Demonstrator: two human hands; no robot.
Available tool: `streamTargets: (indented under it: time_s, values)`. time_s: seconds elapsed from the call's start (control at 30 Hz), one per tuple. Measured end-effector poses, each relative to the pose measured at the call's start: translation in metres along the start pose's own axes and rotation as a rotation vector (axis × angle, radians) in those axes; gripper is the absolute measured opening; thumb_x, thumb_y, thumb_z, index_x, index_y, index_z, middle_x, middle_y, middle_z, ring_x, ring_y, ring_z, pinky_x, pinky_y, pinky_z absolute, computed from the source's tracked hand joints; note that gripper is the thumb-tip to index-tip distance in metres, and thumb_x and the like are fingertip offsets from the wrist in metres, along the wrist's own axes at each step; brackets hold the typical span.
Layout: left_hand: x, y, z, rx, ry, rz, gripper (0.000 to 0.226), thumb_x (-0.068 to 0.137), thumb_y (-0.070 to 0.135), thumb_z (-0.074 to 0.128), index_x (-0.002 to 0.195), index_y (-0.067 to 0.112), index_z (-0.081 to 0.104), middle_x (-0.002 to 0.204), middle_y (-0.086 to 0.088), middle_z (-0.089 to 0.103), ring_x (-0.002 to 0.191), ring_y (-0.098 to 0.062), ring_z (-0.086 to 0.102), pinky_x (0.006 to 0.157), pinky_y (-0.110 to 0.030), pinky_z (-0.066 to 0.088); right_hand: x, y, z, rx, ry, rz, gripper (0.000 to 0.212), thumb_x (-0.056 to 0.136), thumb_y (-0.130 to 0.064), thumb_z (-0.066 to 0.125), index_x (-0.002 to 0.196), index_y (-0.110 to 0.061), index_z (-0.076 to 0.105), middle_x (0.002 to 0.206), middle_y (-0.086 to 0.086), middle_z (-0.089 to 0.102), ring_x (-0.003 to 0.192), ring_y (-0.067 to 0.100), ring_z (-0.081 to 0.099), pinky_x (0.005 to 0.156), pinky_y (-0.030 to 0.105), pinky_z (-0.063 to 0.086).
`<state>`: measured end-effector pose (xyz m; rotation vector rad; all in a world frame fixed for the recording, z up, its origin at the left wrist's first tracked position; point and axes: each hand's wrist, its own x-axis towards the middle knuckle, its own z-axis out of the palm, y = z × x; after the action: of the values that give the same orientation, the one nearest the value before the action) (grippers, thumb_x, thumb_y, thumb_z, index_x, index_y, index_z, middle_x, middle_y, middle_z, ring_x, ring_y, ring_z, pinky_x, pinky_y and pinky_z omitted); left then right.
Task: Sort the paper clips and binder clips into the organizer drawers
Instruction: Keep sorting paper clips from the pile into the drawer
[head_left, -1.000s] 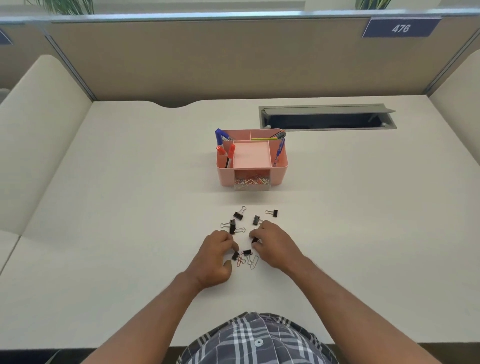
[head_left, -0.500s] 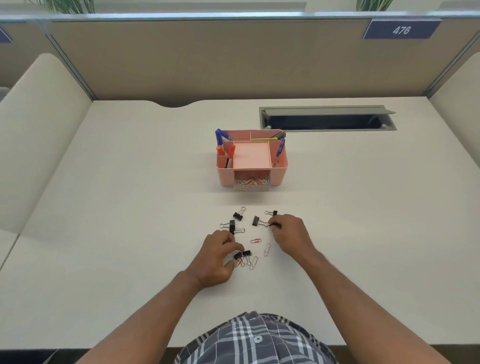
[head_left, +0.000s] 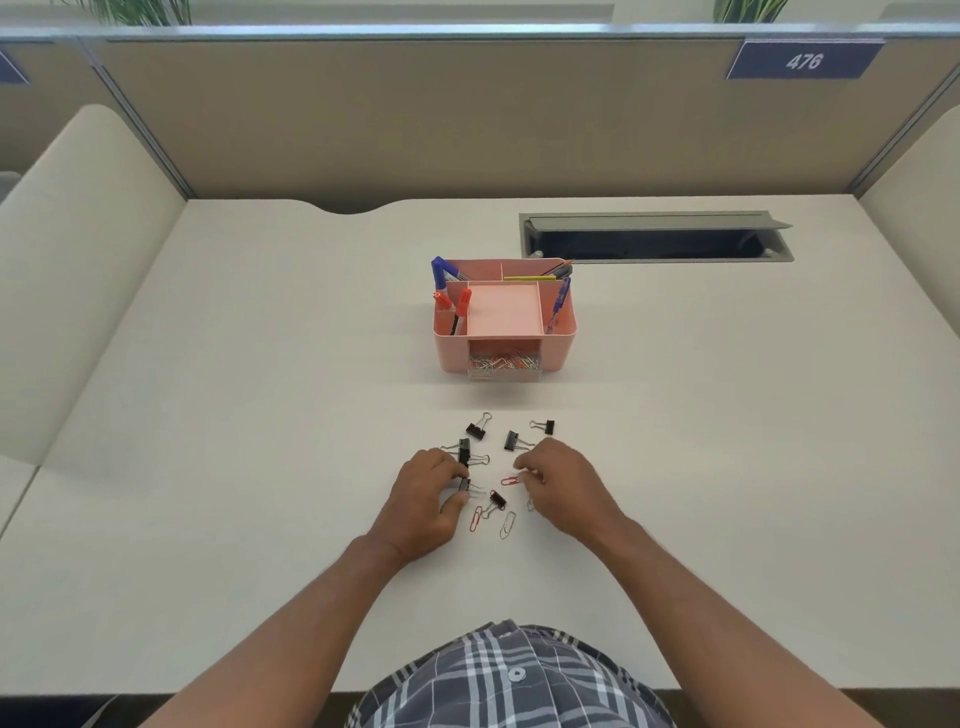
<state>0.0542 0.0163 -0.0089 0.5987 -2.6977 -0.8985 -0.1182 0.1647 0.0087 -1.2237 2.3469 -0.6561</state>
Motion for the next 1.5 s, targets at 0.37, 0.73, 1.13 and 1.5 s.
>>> streamTargets:
  time_s: [0.37,0.73,1.13,1.5]
  values:
    - [-0.011,0.004,0.001,0.012,0.031,-0.019,0.033,0.069,0.008,0.064,0.101,0.014,0.058,0.097,0.004,0.053,0.092,-0.018,0.051,0.083,-0.033,0.045,-0.011,-0.013,0.021,-0.136,-0.111,-0.223,0.021,0.093,-0.017,0.052,0.111,-0.014,0.064,0.106,0.002,0.053,0.103,0.022,0.05,0.082,0.032,0.046]
    - [-0.026,0.012,0.019,0.174,0.052,0.027,0.016,0.079,0.028,0.067,0.088,0.016,0.062,0.088,0.004,0.053,0.082,-0.018,0.049,0.073,-0.032,0.04,0.003,0.008,-0.007,-0.1,0.109,0.129,0.018,0.091,-0.012,0.052,0.103,-0.007,0.065,0.1,0.01,0.057,0.095,0.029,0.054,0.078,0.035,0.044]
    - [-0.028,0.02,0.026,0.18,0.08,-0.029,0.012,0.089,0.027,0.058,0.091,0.015,0.061,0.085,0.002,0.054,0.08,-0.021,0.05,0.073,-0.037,0.045,-0.014,-0.001,0.007,-0.119,-0.158,-0.064,0.045,0.088,-0.004,0.05,0.13,-0.019,0.056,0.118,0.003,0.049,0.107,0.022,0.052,0.083,0.028,0.045]
    - [-0.026,0.031,0.029,0.228,0.047,-0.019,0.011,0.083,0.023,0.063,0.09,0.014,0.061,0.088,-0.002,0.053,0.079,-0.024,0.05,0.069,-0.037,0.045,-0.015,-0.004,0.025,-0.178,-0.038,-0.102,0.014,0.094,-0.01,0.051,0.099,-0.009,0.064,0.1,0.003,0.054,0.092,0.022,0.053,0.076,0.035,0.046]
